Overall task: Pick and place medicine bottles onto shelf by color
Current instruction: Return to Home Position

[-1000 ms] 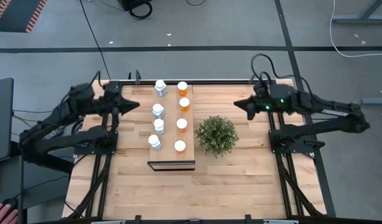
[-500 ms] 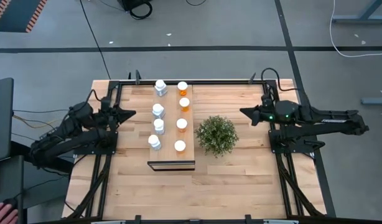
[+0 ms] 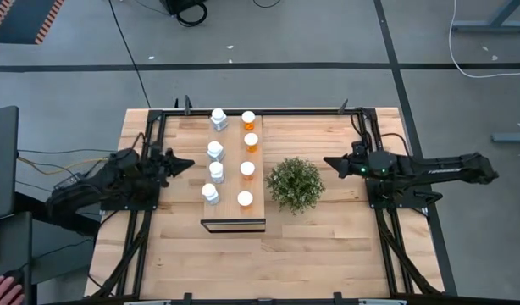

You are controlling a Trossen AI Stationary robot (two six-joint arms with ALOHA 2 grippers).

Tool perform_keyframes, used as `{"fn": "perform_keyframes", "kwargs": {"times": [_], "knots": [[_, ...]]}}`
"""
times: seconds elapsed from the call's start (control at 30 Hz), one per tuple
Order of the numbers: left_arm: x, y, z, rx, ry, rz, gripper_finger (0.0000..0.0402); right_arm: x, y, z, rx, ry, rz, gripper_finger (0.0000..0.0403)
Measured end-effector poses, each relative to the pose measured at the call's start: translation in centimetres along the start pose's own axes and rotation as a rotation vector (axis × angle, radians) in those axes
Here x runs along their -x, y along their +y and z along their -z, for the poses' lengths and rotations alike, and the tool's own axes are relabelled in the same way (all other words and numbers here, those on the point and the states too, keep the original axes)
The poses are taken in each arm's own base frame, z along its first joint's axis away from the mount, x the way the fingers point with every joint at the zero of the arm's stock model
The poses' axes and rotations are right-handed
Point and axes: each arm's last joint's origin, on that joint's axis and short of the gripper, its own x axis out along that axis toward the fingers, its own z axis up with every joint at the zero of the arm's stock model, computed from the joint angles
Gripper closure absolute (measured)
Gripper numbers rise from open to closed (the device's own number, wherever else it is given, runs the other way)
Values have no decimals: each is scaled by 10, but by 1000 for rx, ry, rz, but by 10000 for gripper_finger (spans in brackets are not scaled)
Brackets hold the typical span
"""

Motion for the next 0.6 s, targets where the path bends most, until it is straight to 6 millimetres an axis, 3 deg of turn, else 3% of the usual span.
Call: {"fn": "perform_keyframes", "kwargs": {"times": [0.4,0.6], "knots": [[-13,20,32,52,-29,26,401,0,-29,20,-37,-22,-14,396],[-13,19,31,31,-55,21,401,-2,-39,27,-35,-16,-4,396]]}}
